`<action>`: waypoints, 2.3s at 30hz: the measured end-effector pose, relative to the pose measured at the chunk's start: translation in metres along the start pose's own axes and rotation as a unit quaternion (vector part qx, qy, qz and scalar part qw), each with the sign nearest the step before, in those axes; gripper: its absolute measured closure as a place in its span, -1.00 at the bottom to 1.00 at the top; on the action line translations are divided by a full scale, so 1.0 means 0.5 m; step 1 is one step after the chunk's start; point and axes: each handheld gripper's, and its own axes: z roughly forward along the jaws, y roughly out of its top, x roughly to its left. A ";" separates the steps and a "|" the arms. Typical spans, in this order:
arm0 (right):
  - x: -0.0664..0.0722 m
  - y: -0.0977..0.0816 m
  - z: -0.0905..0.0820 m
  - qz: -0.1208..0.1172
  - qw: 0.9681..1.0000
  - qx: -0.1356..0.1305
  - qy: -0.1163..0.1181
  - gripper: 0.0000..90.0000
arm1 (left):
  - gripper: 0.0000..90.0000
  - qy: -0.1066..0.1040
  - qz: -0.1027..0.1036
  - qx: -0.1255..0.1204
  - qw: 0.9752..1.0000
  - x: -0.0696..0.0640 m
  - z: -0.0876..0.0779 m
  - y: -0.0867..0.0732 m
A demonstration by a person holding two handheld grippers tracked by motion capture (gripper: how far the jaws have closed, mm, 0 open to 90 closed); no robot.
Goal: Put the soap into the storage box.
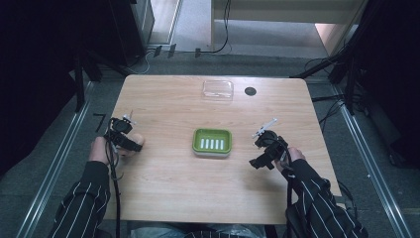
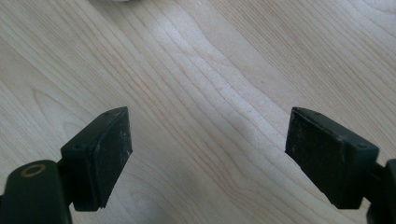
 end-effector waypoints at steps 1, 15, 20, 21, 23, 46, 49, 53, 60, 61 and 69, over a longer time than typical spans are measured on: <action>0.000 0.000 0.000 0.000 1.000 0.000 0.000 -0.66 | -0.25 0.000 0.001 0.000 1.000 0.000 0.000 0.000; -0.004 -0.002 -0.001 0.002 1.000 0.003 0.000 -0.66 | -0.25 0.003 0.015 -0.016 1.000 -0.013 -0.021 0.003; -0.005 -0.001 0.001 0.003 1.000 0.004 -0.001 -0.66 | -0.25 -0.001 0.025 -0.019 1.000 -0.018 -0.028 0.006; -0.004 -0.001 0.001 0.003 1.000 0.004 -0.001 -0.66 | -0.25 -0.001 0.025 -0.021 0.999 -0.020 -0.029 0.006; -0.004 -0.001 0.001 0.004 1.000 0.004 -0.001 -0.66 | -0.25 -0.003 0.026 -0.024 0.999 -0.023 -0.030 0.007; -0.005 -0.002 0.001 0.002 1.000 0.006 -0.002 -0.66 | -0.25 -0.009 0.071 -0.043 0.997 -0.072 -0.051 0.035; -0.004 -0.001 0.002 0.002 1.000 0.006 -0.003 -0.66 | -0.25 -0.010 0.078 -0.047 0.996 -0.080 -0.053 0.042; -0.003 0.000 0.003 -0.001 1.000 0.008 -0.003 -0.66 | -0.25 -0.012 0.085 -0.050 0.995 -0.090 -0.057 0.050; -0.003 -0.001 0.004 0.002 1.000 0.009 -0.005 -0.66 | -0.26 -0.015 0.103 -0.060 0.993 -0.110 -0.067 0.069; -0.003 -0.001 0.004 0.002 1.000 0.009 -0.005 -0.66 | -0.25 -0.015 0.105 -0.062 0.992 -0.114 -0.068 0.072; -0.005 -0.003 0.003 0.002 1.000 0.009 -0.005 -0.66 | -0.26 -0.025 0.132 -0.066 0.989 -0.144 -0.062 0.101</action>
